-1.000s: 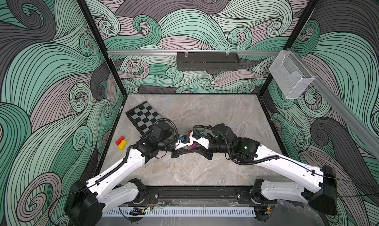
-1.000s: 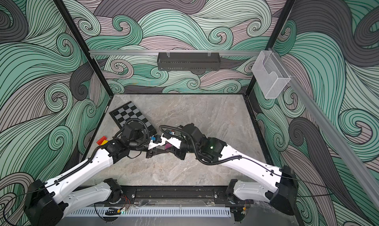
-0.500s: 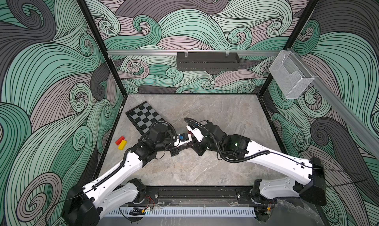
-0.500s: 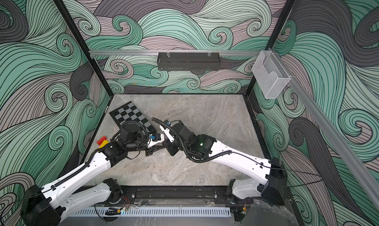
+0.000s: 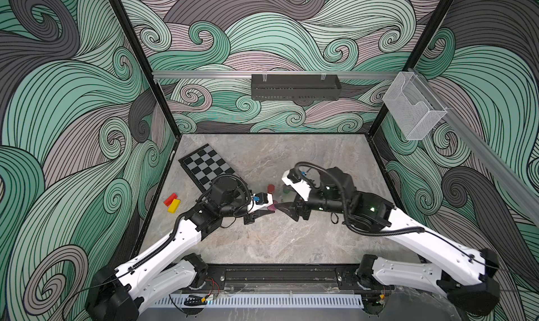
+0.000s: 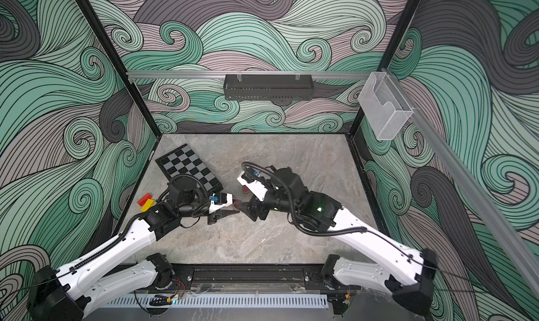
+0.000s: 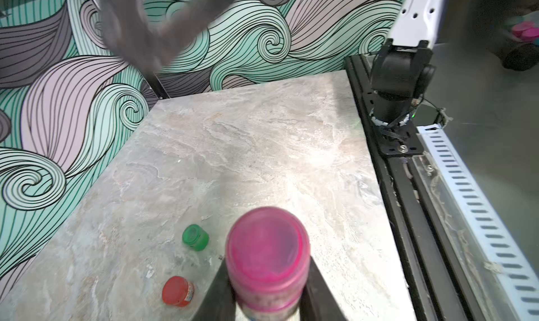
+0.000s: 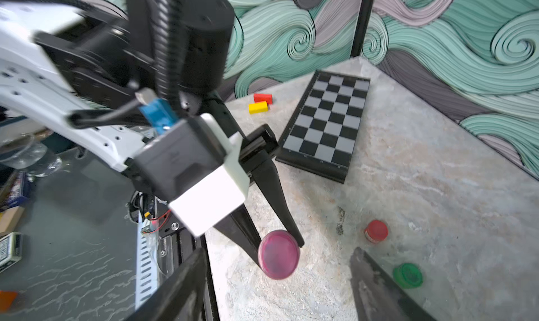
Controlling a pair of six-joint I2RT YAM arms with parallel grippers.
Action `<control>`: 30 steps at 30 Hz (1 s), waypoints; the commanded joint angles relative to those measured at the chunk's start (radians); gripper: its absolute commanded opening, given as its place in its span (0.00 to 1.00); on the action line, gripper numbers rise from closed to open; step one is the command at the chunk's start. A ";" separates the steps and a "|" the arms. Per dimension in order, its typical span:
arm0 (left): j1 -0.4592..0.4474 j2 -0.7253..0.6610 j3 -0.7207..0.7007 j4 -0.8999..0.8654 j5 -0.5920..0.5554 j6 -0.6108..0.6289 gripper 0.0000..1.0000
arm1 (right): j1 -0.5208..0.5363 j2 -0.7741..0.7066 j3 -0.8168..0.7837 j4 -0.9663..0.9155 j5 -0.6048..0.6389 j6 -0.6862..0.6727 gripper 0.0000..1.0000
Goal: Close the paint jar lid
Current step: Screw the lid onto the paint jar.
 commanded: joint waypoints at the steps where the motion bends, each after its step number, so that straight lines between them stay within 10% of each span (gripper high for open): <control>1: -0.005 -0.010 0.043 -0.042 0.113 0.045 0.12 | -0.037 -0.042 -0.060 0.005 -0.241 -0.191 0.83; 30: -0.005 0.042 0.077 -0.097 0.185 0.090 0.12 | 0.007 0.157 -0.027 -0.008 -0.183 -0.335 0.63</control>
